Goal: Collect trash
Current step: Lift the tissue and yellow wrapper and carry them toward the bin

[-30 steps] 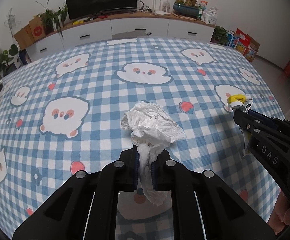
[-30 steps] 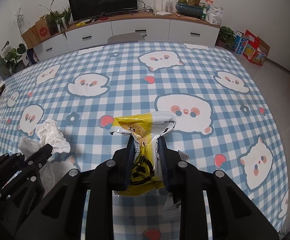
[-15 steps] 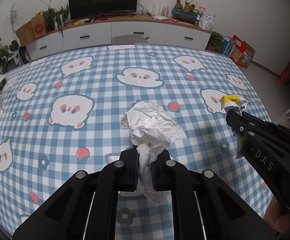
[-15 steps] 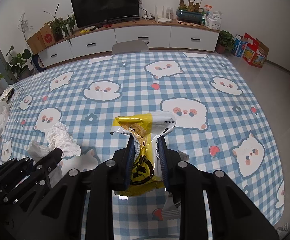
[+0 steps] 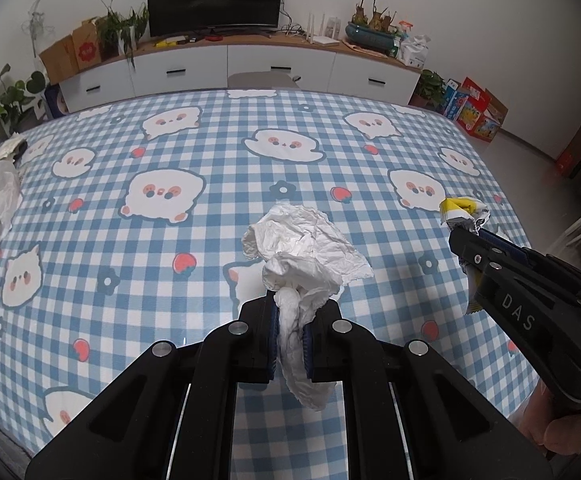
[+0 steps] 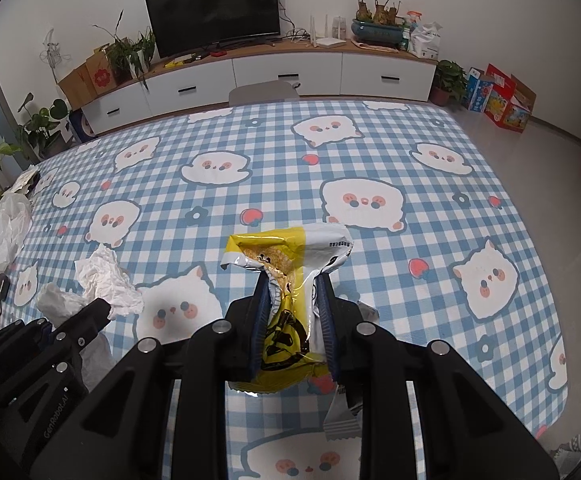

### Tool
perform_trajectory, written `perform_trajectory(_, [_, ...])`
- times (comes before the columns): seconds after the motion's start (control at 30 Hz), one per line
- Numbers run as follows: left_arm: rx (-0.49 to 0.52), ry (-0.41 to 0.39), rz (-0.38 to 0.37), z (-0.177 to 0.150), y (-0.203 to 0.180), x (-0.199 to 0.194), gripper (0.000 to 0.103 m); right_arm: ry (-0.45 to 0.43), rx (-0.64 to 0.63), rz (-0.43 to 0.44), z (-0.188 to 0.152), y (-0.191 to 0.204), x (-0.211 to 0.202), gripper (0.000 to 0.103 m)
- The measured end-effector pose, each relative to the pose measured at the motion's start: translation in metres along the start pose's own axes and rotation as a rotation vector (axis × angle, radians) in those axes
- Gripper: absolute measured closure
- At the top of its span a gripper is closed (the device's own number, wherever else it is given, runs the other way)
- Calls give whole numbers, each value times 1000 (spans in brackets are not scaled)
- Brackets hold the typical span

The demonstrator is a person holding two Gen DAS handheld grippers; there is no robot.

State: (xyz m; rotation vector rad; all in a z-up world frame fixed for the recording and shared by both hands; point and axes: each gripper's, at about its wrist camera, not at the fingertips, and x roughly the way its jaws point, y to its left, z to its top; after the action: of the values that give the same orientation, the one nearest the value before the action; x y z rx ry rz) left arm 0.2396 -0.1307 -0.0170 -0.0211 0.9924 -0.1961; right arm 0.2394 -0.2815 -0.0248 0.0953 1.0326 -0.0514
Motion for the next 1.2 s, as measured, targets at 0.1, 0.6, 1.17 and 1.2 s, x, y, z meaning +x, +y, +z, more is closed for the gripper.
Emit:
perform_trajectory(0.1, [-8, 6, 2, -10, 1, -5, 94, -2, -4, 2, -8, 1, -8, 80])
perform_trajectory(0.6, [-29, 5, 2, -47, 10, -42, 94, -19, -30, 2, -50, 3, -50, 81])
perform_trajectory(1.17, [-18, -3, 16, -108, 14, -86, 94, -22, -51, 0, -107, 3, -89, 80])
perform_trajectory(1.2, [-16, -4, 16, -112, 14, -88, 94, -20, -51, 1, -110, 3, -90, 80])
